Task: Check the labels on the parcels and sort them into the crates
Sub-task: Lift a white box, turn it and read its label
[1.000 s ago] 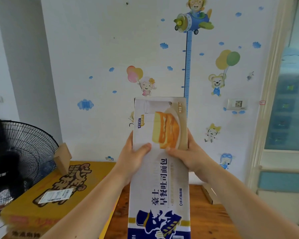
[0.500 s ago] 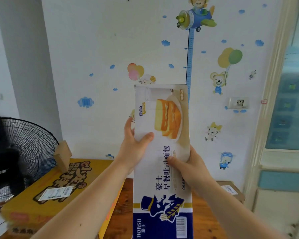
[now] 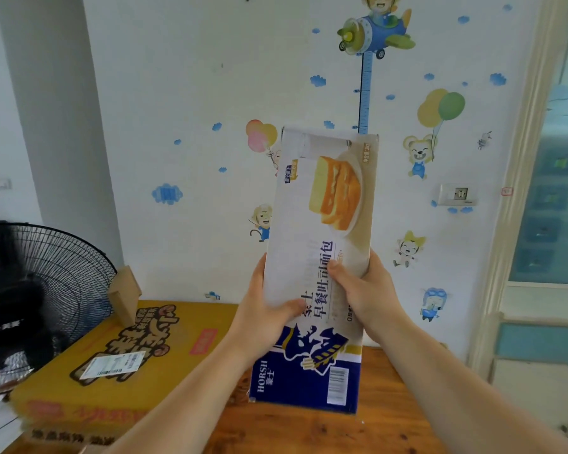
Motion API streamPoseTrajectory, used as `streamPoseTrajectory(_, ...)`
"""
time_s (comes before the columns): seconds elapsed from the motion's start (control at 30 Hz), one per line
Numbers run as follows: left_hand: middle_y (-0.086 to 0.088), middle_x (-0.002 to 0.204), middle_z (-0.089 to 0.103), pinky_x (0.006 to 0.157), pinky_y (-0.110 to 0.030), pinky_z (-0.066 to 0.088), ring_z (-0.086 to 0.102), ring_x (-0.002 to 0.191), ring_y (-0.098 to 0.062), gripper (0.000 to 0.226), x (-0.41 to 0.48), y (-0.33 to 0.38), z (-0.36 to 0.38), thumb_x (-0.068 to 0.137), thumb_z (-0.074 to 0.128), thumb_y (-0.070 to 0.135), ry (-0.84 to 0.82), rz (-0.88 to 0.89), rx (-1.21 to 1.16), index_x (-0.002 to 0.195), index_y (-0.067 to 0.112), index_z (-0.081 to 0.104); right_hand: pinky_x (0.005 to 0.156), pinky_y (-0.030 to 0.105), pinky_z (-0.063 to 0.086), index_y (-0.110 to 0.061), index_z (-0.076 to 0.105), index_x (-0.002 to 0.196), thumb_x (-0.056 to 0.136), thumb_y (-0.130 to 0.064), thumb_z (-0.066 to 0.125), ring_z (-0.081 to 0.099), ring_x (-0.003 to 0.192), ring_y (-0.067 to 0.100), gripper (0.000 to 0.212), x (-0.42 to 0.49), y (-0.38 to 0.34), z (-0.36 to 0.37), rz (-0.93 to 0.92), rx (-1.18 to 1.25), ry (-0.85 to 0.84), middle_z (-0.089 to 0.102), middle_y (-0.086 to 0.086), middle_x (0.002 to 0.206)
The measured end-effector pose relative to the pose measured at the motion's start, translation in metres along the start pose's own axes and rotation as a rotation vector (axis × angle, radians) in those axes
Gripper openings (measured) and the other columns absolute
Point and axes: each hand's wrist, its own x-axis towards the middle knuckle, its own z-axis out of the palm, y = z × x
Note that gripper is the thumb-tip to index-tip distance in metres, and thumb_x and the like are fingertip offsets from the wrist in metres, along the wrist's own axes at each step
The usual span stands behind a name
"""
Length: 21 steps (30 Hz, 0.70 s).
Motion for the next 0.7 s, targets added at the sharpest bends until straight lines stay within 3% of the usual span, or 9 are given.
streamPoseTrajectory(0.17, 0.006, 0.121, 0.066, 0.092, -0.045, 0.055, 0.066, 0.110, -0.015, 0.068, 0.011, 0.003, -0.008, 0.083, 0.077, 0.015, 0.073, 0.051, -0.148, 0.136, 0.033, 0.040, 0.077, 0.038, 0.061, -0.038, 0.049, 0.128, 0.079, -0.018, 0.081, 0.072, 0.090, 0.013, 0.061, -0.002, -0.004, -0.002, -0.041, -0.078, -0.233, 0.073, -0.007, 0.102)
streamPoseTrajectory(0.33, 0.004, 0.119, 0.068, 0.090, -0.046, 0.057, 0.067, 0.107, -0.016, 0.066, 0.018, 0.009, -0.009, 0.083, 0.075, 0.008, 0.127, 0.048, -0.207, 0.135, 0.032, 0.043, 0.077, 0.036, 0.060, -0.048, 0.036, 0.132, 0.075, -0.021, 0.085, 0.072, 0.093, 0.012, 0.080, -0.015, 0.008, -0.003, 0.000, -0.133, -0.316, 0.071, -0.009, 0.111)
streamPoseTrajectory(0.43, 0.003, 0.122, 0.065, 0.088, -0.041, 0.058, 0.067, 0.106, -0.015, 0.071, 0.023, 0.015, -0.009, 0.083, 0.074, 0.007, 0.150, 0.054, -0.209, 0.139, 0.029, 0.038, 0.062, 0.026, 0.059, -0.049, 0.034, 0.131, 0.082, -0.022, 0.079, 0.072, 0.086, 0.010, 0.072, -0.023, 0.009, -0.001, 0.058, -0.148, -0.290, 0.068, -0.014, 0.108)
streamPoseTrajectory(0.53, 0.008, 0.124, 0.059, 0.090, -0.048, 0.056, 0.065, 0.108, -0.019, 0.087, 0.020, 0.018, -0.009, 0.082, 0.076, 0.010, 0.145, -0.053, -0.258, 0.145, 0.034, 0.022, 0.057, 0.022, 0.056, -0.043, 0.043, 0.124, 0.085, -0.017, 0.075, 0.072, 0.081, 0.007, 0.057, -0.017, 0.005, -0.004, 0.044, -0.060, -0.219, 0.071, -0.012, 0.102)
streamPoseTrajectory(0.6, 0.008, 0.123, 0.060, 0.085, -0.049, 0.058, 0.065, 0.108, -0.022, 0.077, 0.014, 0.016, -0.009, 0.081, 0.076, 0.010, 0.037, -0.090, -0.264, 0.137, 0.037, 0.031, 0.057, 0.022, 0.056, -0.041, 0.047, 0.117, 0.085, -0.013, 0.075, 0.073, 0.079, 0.007, 0.050, -0.013, 0.000, -0.007, 0.023, -0.007, -0.182, 0.072, -0.013, 0.095)
streamPoseTrajectory(0.7, 0.007, 0.125, 0.064, 0.078, -0.046, 0.061, 0.066, 0.110, -0.022, 0.082, 0.011, 0.013, -0.011, 0.081, 0.075, 0.007, -0.099, -0.087, -0.176, 0.140, 0.045, 0.033, 0.060, 0.024, 0.057, -0.043, 0.049, 0.110, 0.085, -0.011, 0.075, 0.073, 0.080, 0.007, 0.047, -0.009, 0.003, -0.006, 0.019, 0.004, -0.167, 0.074, -0.017, 0.087)
